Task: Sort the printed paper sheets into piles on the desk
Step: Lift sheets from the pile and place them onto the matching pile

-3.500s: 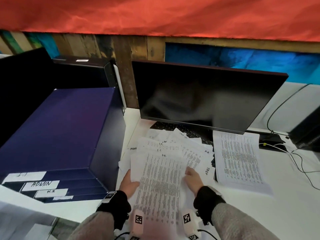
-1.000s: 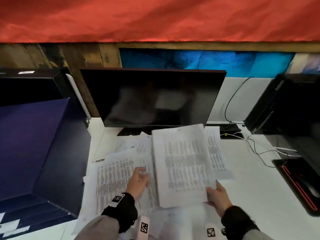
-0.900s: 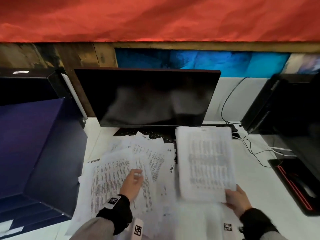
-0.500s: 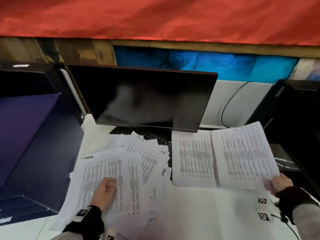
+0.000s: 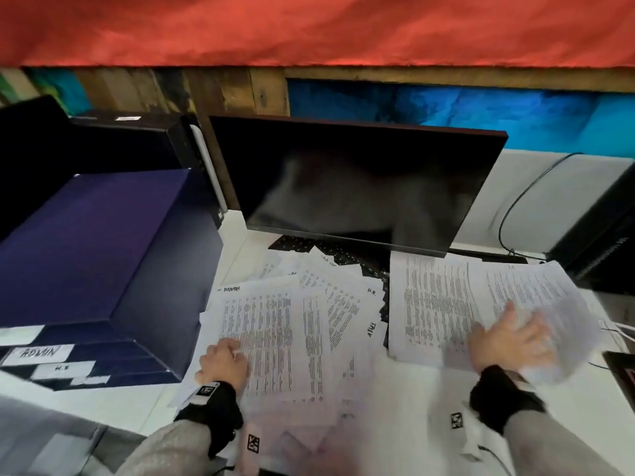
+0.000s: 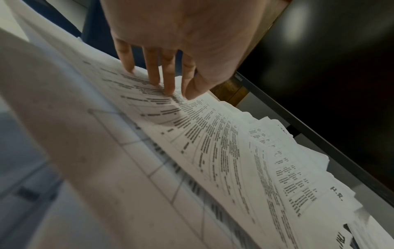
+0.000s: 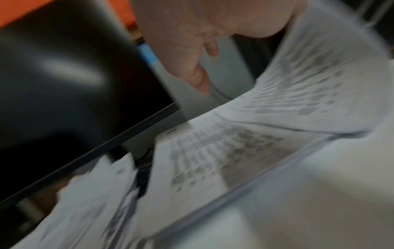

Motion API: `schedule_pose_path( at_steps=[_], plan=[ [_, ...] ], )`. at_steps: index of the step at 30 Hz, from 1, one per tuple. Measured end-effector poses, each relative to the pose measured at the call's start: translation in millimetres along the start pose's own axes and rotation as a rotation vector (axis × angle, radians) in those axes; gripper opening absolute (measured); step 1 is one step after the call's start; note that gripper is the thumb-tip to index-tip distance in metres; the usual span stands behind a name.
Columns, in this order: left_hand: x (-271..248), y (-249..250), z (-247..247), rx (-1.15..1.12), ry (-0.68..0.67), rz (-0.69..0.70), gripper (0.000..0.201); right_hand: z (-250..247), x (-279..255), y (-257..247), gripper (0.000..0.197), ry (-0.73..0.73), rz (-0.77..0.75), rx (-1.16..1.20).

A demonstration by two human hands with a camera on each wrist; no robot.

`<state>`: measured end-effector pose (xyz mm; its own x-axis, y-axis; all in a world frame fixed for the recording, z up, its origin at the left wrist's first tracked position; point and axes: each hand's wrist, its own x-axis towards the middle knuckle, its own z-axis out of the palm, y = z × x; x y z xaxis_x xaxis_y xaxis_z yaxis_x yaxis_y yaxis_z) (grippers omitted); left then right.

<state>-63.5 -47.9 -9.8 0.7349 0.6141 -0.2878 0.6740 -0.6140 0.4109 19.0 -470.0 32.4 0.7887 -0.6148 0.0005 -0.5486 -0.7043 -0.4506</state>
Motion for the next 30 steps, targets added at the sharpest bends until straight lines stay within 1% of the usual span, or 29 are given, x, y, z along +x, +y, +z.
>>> schedule_pose_path(
  at_steps=[2,4,5,6,7,9,11,14,16,17,19,20,22,24,27,30],
  plan=[
    [1.6,-3.0,-5.0,0.039,0.005,-0.051,0.039,19.0,-34.3,-28.2,0.072,-0.041,-0.082,-0.070],
    [6.1,-9.3,-6.6,0.036,-0.001,-0.098,0.055,37.0,-66.1,-54.0,0.061,-0.122,-0.190,0.021],
    [8.1,-11.3,-8.1,0.031,-0.012,-0.115,0.061,43.7,-85.3,-66.9,0.051,-0.213,-0.255,0.115],
    [9.4,-12.4,-9.4,0.031,-0.029,-0.132,0.066,51.8,-104.8,-76.8,0.041,-0.341,-0.315,0.213],
    [10.7,-13.6,-10.2,0.041,-0.039,-0.141,0.069,58.1,-122.9,-85.0,0.033,-0.490,-0.339,0.273],
    [11.8,-14.9,-13.1,0.083,-0.030,-0.146,0.073,73.3,-151.8,-97.0,0.031,-0.729,-0.297,0.304],
    [12.9,-16.8,-16.4,0.096,-0.027,-0.147,0.075,88.7,-169.5,-104.8,0.039,-0.855,-0.218,0.262],
    [19.4,-20.6,-18.9,0.082,-0.075,-0.119,0.076,101.1,-178.5,-112.3,0.055,-0.906,-0.069,0.298],
    [22.4,-21.5,-20.5,0.043,-0.091,-0.096,0.076,102.5,-182.4,-116.3,0.055,-0.936,-0.002,0.354],
    [23.6,-21.9,-21.2,0.022,-0.089,-0.080,0.076,102.5,-184.1,-117.6,0.048,-0.935,-0.004,0.355],
    [25.0,-23.2,-22.3,-0.007,-0.072,-0.037,0.071,103.6,-186.8,-117.9,0.022,-0.865,-0.087,0.303],
    [25.7,-24.4,-22.4,-0.018,-0.056,-0.018,0.067,104.7,-187.0,-117.2,0.018,-0.819,-0.140,0.274],
    [27.1,-26.9,-22.4,-0.065,-0.022,0.013,0.058,103.4,-184.3,-114.5,0.027,-0.790,-0.201,0.253],
    [28.1,-27.7,-22.5,-0.116,-0.006,0.036,0.051,98.3,-179.5,-108.1,0.028,-0.780,-0.208,0.260],
    [31.1,-26.2,-22.4,-0.117,-0.041,0.050,0.048,91.4,-171.2,-92.2,0.017,-0.803,-0.204,0.306],
    [36.1,-24.4,-19.4,-0.116,-0.101,0.028,0.049,90.0,-165.8,-80.1,0.025,-0.839,-0.218,0.296]
  ],
)
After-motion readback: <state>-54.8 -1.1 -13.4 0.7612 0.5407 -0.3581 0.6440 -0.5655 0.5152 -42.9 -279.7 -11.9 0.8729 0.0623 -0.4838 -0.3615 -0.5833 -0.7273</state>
